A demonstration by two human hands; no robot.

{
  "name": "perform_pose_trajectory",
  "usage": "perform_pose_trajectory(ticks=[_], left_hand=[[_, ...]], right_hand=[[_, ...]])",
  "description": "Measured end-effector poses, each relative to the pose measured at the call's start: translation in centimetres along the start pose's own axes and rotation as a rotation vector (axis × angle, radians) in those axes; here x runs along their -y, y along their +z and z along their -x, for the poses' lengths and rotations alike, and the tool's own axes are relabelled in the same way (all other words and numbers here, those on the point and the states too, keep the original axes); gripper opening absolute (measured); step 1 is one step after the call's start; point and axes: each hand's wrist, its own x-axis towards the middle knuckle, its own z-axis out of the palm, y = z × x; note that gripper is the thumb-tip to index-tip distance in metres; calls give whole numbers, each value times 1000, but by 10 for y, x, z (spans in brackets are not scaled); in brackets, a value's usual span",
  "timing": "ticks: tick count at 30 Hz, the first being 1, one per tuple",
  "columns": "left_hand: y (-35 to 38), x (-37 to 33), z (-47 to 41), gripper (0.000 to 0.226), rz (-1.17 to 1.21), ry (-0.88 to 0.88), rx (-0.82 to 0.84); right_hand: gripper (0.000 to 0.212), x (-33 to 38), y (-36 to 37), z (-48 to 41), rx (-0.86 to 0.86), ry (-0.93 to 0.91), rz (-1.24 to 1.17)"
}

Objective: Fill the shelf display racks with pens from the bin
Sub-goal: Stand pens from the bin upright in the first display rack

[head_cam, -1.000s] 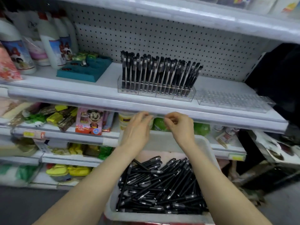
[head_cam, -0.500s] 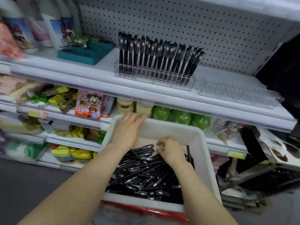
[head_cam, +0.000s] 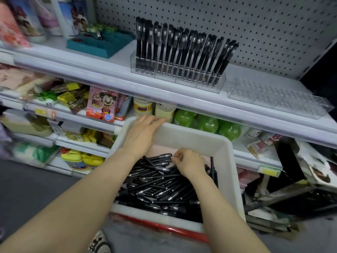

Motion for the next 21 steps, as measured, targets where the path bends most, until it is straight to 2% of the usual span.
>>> perform_pose_trajectory(ticks=[2,4,6,8,10,14,19,21], left_hand=[[0,1,0,63,6,2,-1],[-1,1,0,63,10,5,5],[-3,-1,0,61,17,3,15],[-4,-3,0,59,16,-1,28],[-5,-5,0,59,10,-9,32],[-7,-7,1,60,19,-17,32],[-8,-10,-1,63,0,-26,39],[-8,-10,-2,63,-6,-37,50]], right_hand=[[14,4,-1,1,-62,-76,-19],[13,6,0,-1,-106,-212,-166],[18,8,3,-1,-25,-344,-255],[25,8,8,-1,70,-394,-243],[23,7,11,-2,81,-368,-263],[13,1,7,-5,-4,-320,-220],[10,-6,-4,-6,-41,-243,-125],[10,-3,-16,-5,-51,-198,-167]])
